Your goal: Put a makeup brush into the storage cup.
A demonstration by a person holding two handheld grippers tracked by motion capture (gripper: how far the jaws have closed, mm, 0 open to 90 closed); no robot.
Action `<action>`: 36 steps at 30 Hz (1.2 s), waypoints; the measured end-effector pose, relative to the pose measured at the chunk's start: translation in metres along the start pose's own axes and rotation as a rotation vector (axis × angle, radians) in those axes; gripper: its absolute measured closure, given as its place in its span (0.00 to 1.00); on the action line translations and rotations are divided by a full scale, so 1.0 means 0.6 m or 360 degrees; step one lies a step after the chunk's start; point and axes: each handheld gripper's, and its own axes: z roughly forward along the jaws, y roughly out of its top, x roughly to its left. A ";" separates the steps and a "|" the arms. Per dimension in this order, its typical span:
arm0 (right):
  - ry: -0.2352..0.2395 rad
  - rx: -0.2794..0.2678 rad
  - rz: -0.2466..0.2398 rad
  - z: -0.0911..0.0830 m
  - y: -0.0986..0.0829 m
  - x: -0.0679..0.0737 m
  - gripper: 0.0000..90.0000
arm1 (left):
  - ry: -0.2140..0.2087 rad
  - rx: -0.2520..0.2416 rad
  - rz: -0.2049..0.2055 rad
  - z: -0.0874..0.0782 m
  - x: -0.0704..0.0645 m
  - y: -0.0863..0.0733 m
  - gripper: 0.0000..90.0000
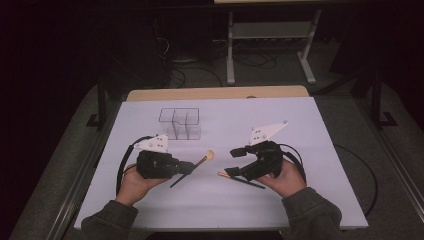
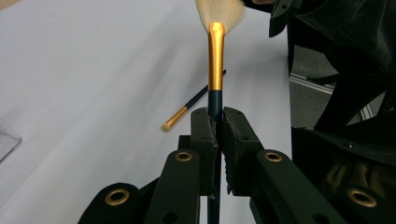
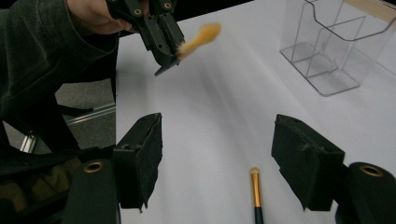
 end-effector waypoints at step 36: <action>0.0247 0.0036 0.0115 0.034 0.006 -0.012 0.75 | -0.0036 0.0053 0.0140 0.057 -0.024 0.020 0.93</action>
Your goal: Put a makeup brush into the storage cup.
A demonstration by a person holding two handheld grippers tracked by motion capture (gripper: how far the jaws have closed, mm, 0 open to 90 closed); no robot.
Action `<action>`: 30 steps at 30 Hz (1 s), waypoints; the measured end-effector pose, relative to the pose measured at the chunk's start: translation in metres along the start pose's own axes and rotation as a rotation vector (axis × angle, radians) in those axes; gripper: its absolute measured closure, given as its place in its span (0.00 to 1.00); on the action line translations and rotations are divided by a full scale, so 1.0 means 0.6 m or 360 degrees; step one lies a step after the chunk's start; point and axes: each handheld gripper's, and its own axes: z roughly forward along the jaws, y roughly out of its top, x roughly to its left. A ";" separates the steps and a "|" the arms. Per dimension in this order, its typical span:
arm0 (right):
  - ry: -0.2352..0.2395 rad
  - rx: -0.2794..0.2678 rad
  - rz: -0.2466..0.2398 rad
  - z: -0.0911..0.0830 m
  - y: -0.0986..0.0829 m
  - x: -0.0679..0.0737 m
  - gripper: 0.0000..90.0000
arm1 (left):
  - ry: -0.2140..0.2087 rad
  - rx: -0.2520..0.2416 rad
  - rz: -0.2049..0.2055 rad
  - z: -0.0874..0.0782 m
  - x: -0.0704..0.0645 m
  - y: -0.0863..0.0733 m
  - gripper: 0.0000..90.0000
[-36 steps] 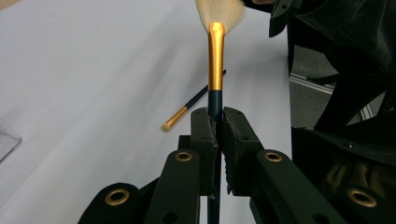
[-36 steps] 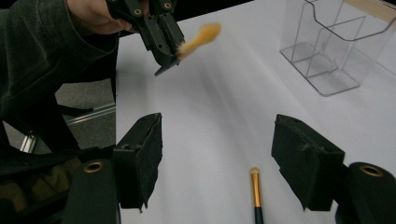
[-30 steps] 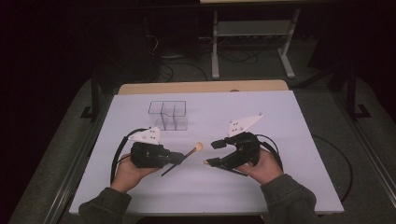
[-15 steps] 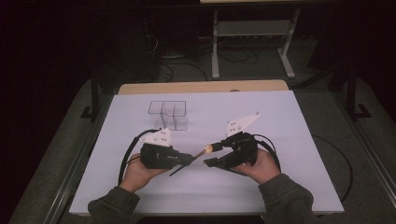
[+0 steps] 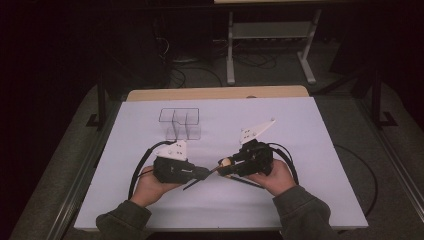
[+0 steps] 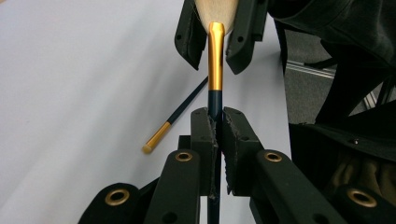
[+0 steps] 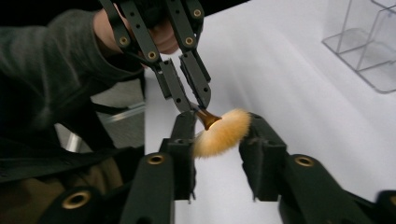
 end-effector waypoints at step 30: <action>0.0074 0.0070 0.0015 0.019 0.011 0.006 0.93 | -0.0022 0.0153 0.0009 0.016 -0.005 0.006 0.79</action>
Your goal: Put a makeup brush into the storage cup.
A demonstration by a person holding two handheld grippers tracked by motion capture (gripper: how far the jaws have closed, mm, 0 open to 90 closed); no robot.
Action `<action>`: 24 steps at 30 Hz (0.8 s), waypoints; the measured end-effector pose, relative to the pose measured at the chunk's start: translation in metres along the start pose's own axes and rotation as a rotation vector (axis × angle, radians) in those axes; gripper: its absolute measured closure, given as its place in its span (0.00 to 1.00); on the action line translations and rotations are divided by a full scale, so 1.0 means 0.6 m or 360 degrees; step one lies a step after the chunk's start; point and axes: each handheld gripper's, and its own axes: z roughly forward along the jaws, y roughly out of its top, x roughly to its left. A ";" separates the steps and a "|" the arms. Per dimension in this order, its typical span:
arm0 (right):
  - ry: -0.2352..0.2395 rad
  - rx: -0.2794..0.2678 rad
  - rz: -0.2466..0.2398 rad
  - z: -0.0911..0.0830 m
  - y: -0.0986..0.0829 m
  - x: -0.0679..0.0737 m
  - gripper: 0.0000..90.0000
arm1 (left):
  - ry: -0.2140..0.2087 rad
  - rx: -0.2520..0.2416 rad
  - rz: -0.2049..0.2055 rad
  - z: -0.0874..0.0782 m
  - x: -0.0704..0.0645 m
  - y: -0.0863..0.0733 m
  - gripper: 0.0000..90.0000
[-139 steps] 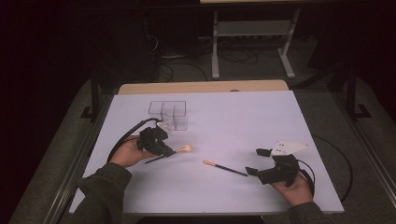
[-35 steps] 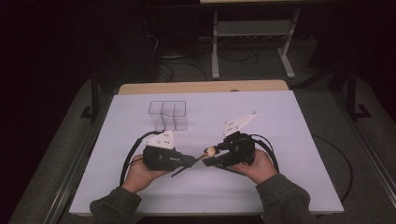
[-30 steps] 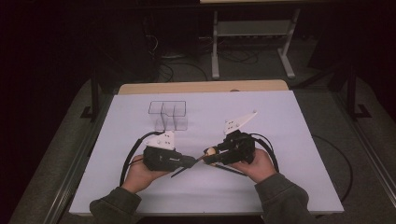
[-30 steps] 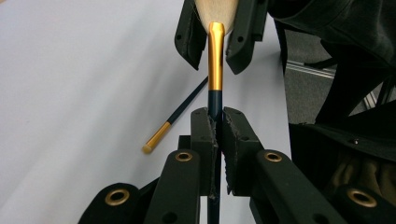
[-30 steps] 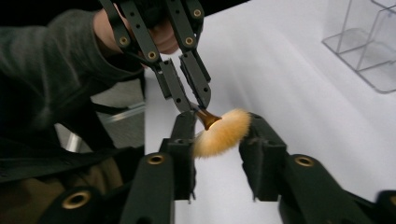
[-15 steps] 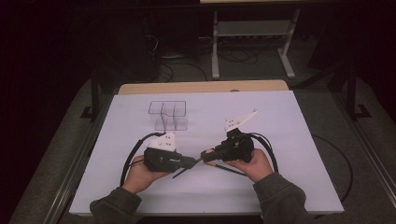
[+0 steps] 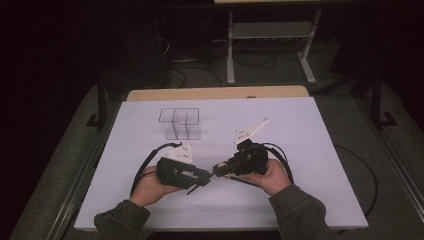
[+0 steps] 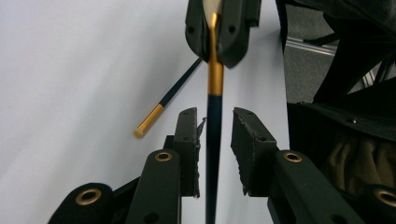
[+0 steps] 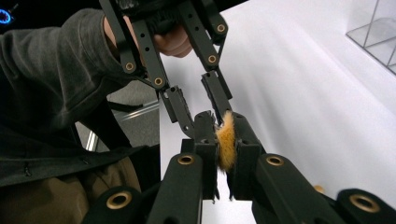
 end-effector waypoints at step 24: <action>-0.0054 0.0075 -0.0077 0.010 0.008 0.008 0.74 | -0.0024 0.0088 0.0001 0.011 0.002 0.013 0.93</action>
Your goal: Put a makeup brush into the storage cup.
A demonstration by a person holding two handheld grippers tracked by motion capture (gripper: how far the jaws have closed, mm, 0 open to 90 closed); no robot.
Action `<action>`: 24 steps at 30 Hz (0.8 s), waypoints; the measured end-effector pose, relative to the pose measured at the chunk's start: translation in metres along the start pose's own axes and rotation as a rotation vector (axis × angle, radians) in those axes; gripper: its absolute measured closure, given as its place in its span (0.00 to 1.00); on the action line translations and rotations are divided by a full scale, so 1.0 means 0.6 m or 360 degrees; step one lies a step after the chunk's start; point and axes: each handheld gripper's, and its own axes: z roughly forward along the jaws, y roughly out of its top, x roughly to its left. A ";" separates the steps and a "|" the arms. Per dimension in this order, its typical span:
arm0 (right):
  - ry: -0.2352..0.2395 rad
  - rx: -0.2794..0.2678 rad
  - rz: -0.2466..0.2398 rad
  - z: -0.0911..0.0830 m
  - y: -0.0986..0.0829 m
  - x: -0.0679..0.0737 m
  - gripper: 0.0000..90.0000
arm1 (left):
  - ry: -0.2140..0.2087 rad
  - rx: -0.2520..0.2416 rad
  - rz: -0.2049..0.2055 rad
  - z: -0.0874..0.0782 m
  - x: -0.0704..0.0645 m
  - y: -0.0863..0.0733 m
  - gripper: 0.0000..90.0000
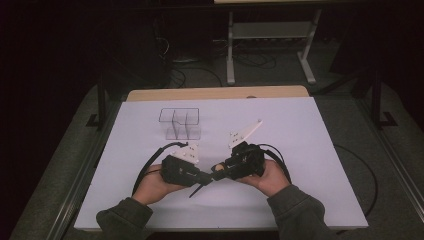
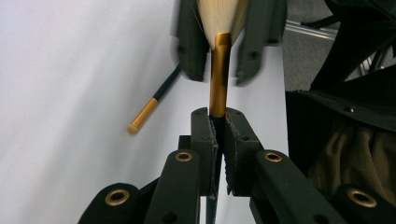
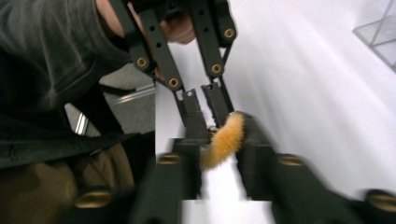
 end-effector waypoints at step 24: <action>-0.0217 -0.0252 0.0040 -0.079 -0.069 -0.012 0.46 | 0.0048 -0.0172 -0.0096 -0.049 0.030 -0.010 0.93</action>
